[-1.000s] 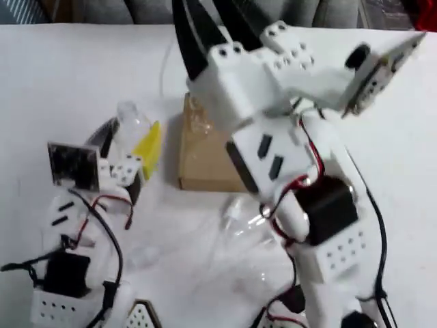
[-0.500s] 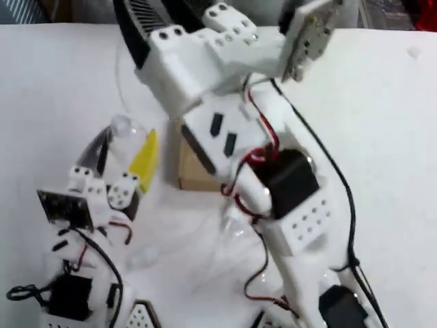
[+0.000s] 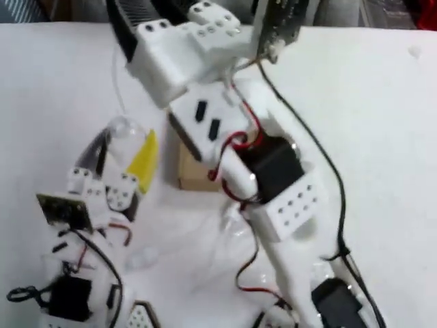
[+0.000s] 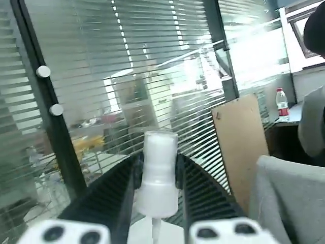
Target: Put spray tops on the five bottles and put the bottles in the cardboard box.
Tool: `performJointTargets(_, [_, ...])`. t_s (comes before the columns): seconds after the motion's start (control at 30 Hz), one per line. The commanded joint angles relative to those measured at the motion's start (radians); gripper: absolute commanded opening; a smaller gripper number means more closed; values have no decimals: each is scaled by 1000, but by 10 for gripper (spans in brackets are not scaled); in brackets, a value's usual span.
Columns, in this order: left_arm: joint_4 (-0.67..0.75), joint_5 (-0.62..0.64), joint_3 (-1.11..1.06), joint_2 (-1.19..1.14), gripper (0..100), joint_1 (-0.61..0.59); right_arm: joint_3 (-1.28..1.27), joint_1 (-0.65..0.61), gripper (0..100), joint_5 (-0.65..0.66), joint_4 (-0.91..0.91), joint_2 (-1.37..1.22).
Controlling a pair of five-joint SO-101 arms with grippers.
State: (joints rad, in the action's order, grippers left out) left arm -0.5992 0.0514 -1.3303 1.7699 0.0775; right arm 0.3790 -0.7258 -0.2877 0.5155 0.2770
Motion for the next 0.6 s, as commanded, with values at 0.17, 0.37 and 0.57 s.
performJointTargets(0.17, [25, 8, -12, 10, 53, 10, 46, -54, 15, -11, 44, 7])
performJointTargets(0.37, [8, 8, -12, 13, 53, 10, 44, -53, 15, -11, 88, 5])
performJointTargets(0.57, [3, 6, -11, 13, 53, 10, 44, -27, 15, -9, 79, 4])
